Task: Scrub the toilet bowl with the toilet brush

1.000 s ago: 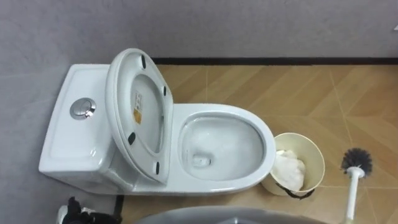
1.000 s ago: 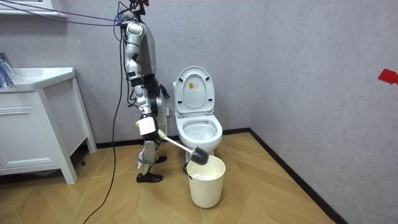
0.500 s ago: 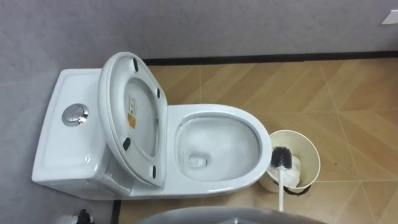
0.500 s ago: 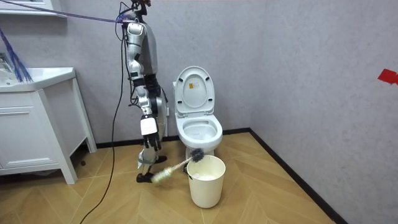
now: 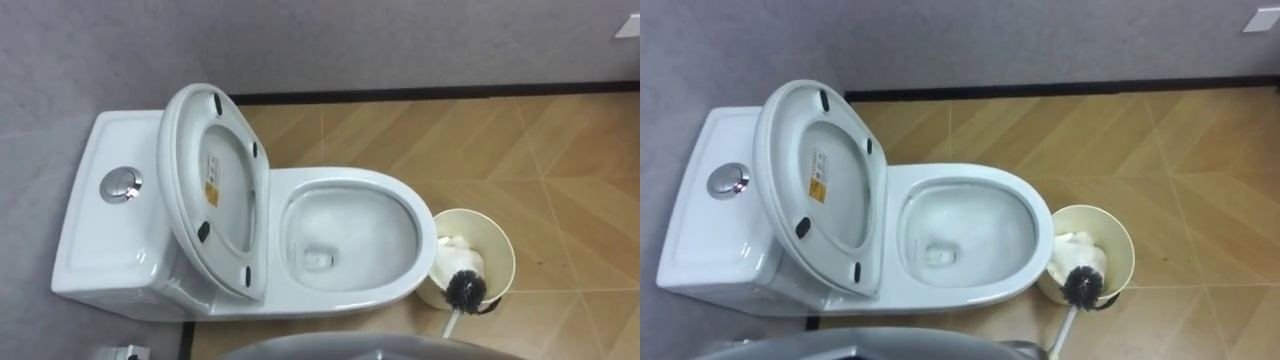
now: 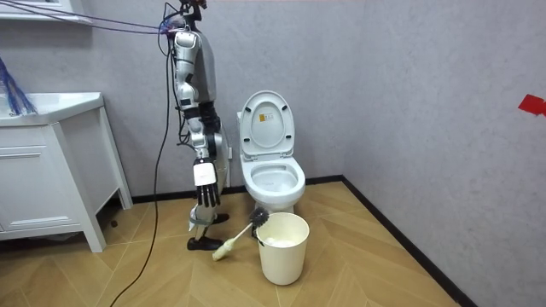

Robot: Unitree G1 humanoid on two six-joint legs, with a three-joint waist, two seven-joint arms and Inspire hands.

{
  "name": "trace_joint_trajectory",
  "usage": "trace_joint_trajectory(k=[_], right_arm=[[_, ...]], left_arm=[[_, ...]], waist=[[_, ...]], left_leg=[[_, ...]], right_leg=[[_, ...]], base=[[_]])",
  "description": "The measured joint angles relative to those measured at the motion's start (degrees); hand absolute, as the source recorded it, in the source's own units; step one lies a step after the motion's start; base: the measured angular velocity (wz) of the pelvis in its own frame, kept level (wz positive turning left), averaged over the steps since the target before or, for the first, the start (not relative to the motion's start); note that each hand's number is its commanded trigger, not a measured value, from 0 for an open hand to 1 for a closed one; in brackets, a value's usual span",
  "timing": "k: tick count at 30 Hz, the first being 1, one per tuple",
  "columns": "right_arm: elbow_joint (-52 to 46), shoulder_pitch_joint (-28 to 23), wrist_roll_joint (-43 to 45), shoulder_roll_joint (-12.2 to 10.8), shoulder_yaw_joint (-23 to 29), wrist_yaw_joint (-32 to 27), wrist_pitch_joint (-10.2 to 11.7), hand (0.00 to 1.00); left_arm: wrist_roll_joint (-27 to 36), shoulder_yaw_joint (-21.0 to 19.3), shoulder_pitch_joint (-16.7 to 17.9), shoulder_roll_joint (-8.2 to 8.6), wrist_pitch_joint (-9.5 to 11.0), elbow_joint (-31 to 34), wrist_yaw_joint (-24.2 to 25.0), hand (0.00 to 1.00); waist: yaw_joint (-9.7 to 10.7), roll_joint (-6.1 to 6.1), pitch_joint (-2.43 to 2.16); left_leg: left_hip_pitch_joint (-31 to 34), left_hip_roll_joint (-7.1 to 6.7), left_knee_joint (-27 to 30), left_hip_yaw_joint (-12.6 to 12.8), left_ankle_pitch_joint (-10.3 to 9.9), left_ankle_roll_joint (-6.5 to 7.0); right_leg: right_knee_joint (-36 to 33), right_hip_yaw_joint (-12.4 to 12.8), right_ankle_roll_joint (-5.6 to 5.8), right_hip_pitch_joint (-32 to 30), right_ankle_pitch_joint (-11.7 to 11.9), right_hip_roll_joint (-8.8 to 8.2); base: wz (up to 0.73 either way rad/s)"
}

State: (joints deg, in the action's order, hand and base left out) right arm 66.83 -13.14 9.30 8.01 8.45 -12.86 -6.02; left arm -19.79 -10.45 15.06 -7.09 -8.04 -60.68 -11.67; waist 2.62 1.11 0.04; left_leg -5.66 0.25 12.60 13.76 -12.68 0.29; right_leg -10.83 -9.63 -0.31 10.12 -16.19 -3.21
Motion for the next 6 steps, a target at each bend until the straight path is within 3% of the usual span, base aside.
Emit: trace_joint_trajectory(k=[6], right_arm=[[2.22,0.59,-0.21,-0.17,-2.79,7.44,-1.95,0.0]], left_arm=[[-0.05,-0.05,0.17,0.06,-1.6,0.08,2.41,0.0]], waist=[[-0.18,0.25,-0.11]], left_leg=[[0.01,-0.02,0.03,0.0,0.0,0.0]], right_leg=[[0.05,0.04,0.01,0.01,-0.01,-0.14]], base=[[0.0]])
